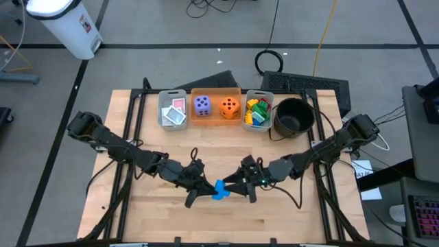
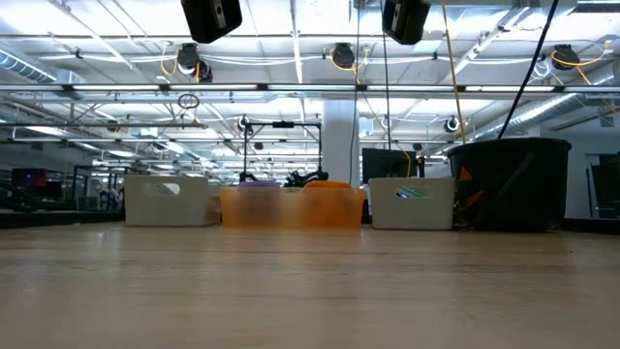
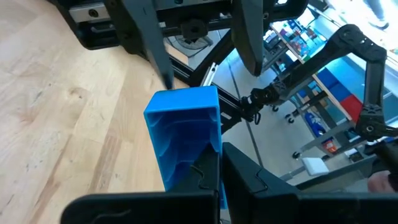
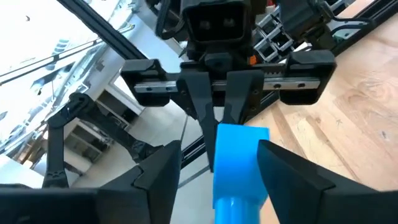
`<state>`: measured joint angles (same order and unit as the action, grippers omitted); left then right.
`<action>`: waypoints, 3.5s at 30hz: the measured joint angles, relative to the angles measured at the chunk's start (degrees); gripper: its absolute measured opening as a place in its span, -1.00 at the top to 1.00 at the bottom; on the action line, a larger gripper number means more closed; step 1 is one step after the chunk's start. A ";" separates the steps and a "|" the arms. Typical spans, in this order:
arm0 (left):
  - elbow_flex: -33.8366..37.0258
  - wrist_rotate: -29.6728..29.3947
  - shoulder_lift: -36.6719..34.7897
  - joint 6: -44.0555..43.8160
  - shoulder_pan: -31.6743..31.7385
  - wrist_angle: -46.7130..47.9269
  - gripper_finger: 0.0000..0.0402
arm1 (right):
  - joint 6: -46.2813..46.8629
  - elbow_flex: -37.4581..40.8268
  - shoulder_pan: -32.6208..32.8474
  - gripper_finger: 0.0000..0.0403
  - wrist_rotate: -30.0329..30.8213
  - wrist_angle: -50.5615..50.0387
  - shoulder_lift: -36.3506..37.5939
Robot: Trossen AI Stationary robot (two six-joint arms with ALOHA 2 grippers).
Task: Pick & Place Toys
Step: Put the blue game piece into the right gray bin
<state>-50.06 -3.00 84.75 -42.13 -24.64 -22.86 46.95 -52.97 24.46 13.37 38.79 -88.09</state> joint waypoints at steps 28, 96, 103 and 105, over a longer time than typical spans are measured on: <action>-0.04 1.48 0.02 -0.46 2.89 -1.28 0.99 | -0.10 0.00 -2.58 -0.25 0.06 -5.23 -0.04; -0.17 27.51 -21.79 13.42 43.11 18.04 0.14 | -8.76 0.04 -34.93 0.38 -9.17 -25.79 20.40; -0.15 27.92 -23.11 12.81 49.26 19.38 0.14 | -11.83 -2.85 -43.89 0.38 -9.22 -31.64 19.90; -0.09 29.71 -22.99 12.15 50.28 19.86 0.14 | -13.37 -5.77 -45.94 0.38 -10.16 -36.72 18.66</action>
<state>-50.15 26.71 61.76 -29.98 25.63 -3.01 33.58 -58.74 -21.48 3.21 2.06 -69.44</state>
